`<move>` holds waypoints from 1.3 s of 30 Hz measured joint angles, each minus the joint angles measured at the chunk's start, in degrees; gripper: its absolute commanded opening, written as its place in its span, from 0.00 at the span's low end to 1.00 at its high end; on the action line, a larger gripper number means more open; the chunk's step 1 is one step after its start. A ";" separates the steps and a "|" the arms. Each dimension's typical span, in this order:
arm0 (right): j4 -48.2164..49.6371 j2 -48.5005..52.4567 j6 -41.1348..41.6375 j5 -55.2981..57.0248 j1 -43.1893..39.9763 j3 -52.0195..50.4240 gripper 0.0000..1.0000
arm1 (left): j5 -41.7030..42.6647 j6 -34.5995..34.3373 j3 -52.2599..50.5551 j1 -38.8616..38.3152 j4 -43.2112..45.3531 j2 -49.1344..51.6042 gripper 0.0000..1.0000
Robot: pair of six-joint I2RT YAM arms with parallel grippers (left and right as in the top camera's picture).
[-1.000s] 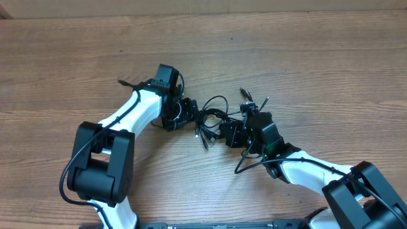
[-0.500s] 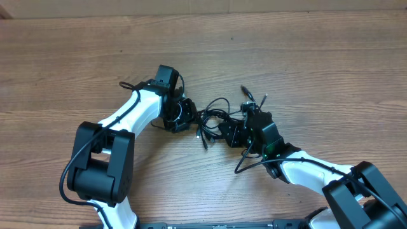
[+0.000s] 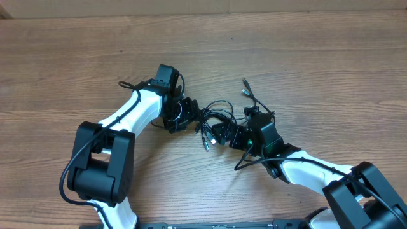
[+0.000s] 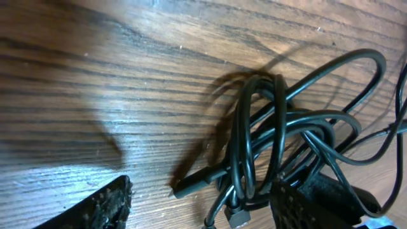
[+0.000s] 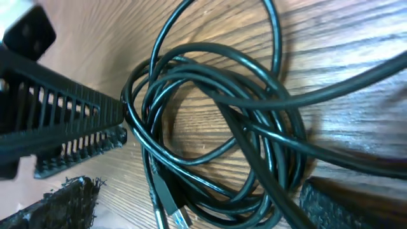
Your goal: Untangle cables
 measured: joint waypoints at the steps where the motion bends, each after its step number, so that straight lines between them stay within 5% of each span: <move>1: -0.46 -0.09 1.25 0.00 -0.02 0.15 1.00 | -0.52 -0.02 0.00 0.00 0.02 0.00 0.72; 14: -7.80 -2.89 10.49 -3.98 -0.04 0.96 1.00 | -3.76 -0.28 0.02 0.00 0.83 0.00 0.71; 23: -25.68 -14.16 11.45 -2.47 -0.04 -0.09 1.00 | 1.05 -2.84 0.09 0.00 9.62 0.00 0.53; 33: -33.59 -16.94 11.45 0.07 -0.04 -0.11 1.00 | -2.62 -2.89 0.09 -4.07 9.53 0.00 0.53; 39: -33.64 -16.94 11.45 0.15 -0.04 -0.11 1.00 | -8.52 -2.99 0.09 -8.13 9.14 0.00 0.34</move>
